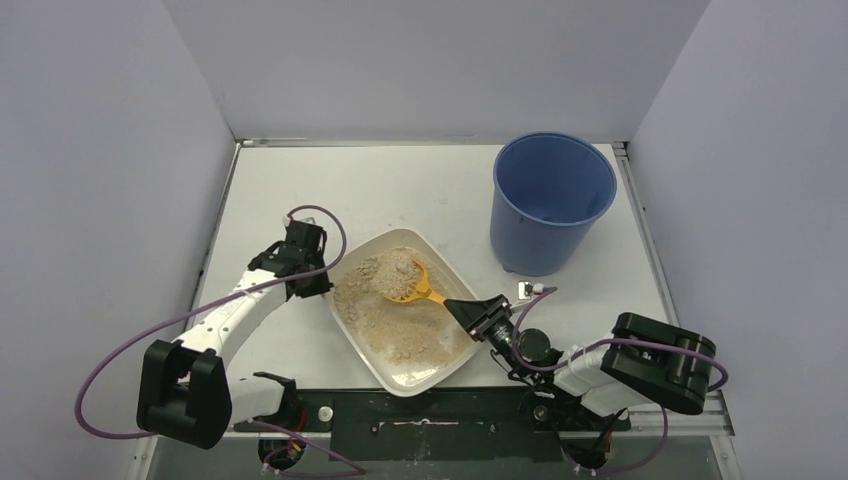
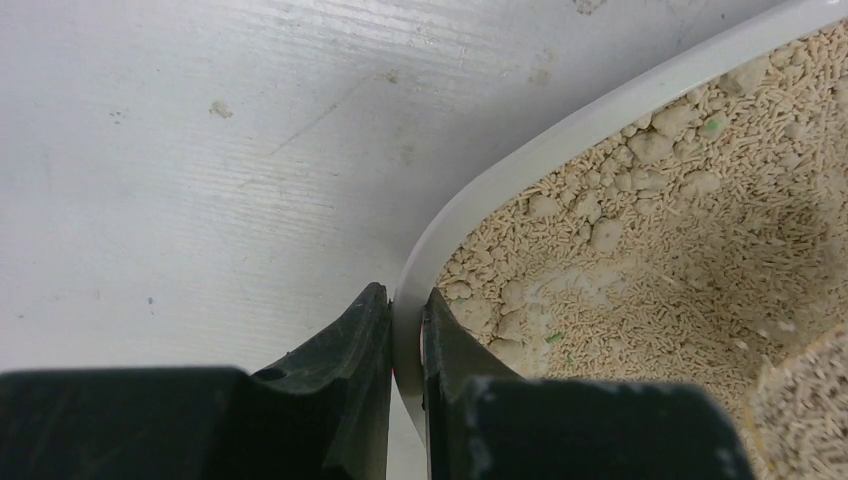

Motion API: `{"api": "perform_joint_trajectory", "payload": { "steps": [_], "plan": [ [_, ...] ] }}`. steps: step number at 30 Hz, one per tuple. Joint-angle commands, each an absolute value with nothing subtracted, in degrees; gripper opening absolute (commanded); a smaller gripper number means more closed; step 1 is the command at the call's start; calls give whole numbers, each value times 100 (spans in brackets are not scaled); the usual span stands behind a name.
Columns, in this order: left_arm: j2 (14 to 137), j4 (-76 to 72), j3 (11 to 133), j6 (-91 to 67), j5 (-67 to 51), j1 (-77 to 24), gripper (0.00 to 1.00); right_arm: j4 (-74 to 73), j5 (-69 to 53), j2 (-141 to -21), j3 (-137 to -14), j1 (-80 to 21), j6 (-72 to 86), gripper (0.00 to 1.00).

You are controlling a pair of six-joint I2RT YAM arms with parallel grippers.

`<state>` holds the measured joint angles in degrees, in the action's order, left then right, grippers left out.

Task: Clean the litter box

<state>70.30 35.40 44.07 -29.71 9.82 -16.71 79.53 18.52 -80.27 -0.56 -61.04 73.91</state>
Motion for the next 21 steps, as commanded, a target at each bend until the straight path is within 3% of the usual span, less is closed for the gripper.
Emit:
{"api": "perform_joint_trajectory", "payload": {
  "steps": [1,7,15,21],
  "plan": [
    [7043,3347,4916,-2680,1344,-1404,0,8271,1790,-7508,68,-6019,7339,0],
    [7165,3314,5023,-2615,1466,-1275,2,8098,1602,-6963,150,-5944,7339,0],
    [7318,3116,5125,-2779,1442,-1281,30,7850,1389,-6191,352,-5786,7741,0],
    [7214,3286,5272,-2809,1285,-1279,46,6584,1164,-5276,51,-5775,7512,0]
  ]
}}
